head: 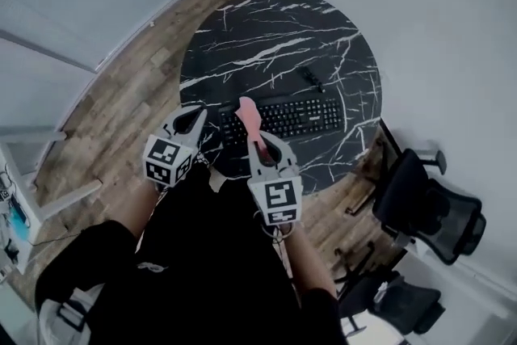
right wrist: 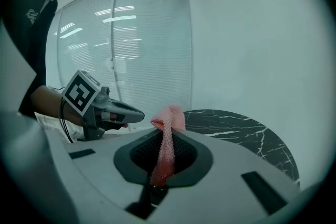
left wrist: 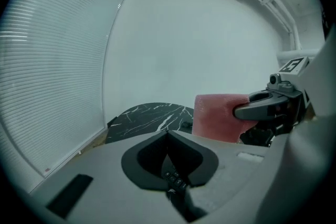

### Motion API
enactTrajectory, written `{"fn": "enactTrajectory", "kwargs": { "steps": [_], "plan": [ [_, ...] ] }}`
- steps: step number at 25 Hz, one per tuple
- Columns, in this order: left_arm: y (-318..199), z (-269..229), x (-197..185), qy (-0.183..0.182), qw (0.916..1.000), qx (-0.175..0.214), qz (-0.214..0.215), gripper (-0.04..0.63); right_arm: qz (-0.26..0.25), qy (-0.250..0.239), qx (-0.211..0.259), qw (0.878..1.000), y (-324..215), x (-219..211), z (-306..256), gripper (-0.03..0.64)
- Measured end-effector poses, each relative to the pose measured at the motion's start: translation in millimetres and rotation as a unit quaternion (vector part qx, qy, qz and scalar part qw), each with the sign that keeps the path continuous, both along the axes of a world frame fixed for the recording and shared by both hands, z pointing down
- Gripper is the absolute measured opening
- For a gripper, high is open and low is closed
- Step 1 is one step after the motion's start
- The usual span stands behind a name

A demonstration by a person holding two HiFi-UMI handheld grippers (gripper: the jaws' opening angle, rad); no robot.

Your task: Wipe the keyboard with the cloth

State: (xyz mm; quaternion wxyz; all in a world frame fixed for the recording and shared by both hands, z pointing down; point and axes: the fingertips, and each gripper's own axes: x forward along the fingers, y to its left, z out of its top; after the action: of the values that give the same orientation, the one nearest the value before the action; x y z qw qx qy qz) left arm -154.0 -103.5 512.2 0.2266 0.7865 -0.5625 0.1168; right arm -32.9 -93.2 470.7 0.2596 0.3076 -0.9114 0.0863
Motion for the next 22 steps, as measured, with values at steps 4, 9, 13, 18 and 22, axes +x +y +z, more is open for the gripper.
{"fn": "enactTrajectory", "kwargs": {
  "steps": [4,9,13,18,22],
  "plan": [
    [7.3,9.0,-11.9,-0.005,0.9956,-0.026,-0.09,-0.002,-0.102,0.024,-0.013,0.994,-20.8,-9.7,9.0,0.008],
    [26.8,34.7,-9.3,0.0,0.9801,-0.05,-0.192,-0.002,-0.219,0.079,0.025,0.972,-45.3,-24.7,35.4,0.008],
    [49.8,58.5,3.5,0.01,0.9674,-0.072,-0.242,-0.002,-0.286,0.149,0.072,0.944,-55.3,-34.4,71.5,0.008],
    [78.6,87.5,19.1,0.032,0.9606,-0.107,-0.255,-0.002,-0.349,0.239,0.139,0.895,-54.0,-52.4,119.2,0.009],
    [88.3,102.4,25.3,0.049,0.9608,-0.111,-0.249,-0.002,-0.397,0.299,0.121,0.859,-42.6,-63.2,174.7,0.012]
  ]
}}
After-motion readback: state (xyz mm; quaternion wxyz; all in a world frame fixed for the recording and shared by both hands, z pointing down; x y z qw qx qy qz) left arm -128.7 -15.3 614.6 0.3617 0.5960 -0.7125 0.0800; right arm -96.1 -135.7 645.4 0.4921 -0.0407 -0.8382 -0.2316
